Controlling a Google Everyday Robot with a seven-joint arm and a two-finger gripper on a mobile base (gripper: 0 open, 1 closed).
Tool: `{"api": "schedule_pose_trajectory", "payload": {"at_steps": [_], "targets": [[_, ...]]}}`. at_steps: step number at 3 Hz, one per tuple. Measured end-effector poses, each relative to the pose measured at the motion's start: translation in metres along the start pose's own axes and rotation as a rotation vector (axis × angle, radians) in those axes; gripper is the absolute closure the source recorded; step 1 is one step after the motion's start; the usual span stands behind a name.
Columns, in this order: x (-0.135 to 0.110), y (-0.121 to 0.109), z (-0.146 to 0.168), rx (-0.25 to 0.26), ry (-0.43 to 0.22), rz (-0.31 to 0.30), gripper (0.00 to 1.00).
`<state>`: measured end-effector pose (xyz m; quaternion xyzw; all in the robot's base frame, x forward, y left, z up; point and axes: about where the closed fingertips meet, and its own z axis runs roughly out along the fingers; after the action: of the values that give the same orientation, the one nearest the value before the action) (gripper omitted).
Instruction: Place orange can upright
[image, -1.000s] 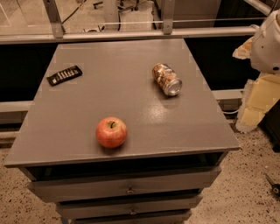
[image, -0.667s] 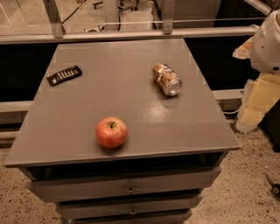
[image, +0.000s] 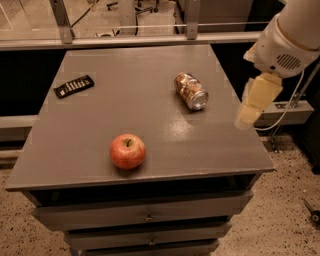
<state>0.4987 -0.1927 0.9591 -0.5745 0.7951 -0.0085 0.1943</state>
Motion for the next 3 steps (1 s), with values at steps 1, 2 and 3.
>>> {"api": "schedule_pose_trajectory", "payload": {"at_steps": [1,2,3], "targets": [[-0.027,-0.021,0.033,0.014,-0.033,0.07,0.0],[-0.054,-0.042,0.072,0.066,-0.039,0.161,0.0],[-0.075,-0.071,0.108,0.125,-0.024,0.258,0.0]]}}
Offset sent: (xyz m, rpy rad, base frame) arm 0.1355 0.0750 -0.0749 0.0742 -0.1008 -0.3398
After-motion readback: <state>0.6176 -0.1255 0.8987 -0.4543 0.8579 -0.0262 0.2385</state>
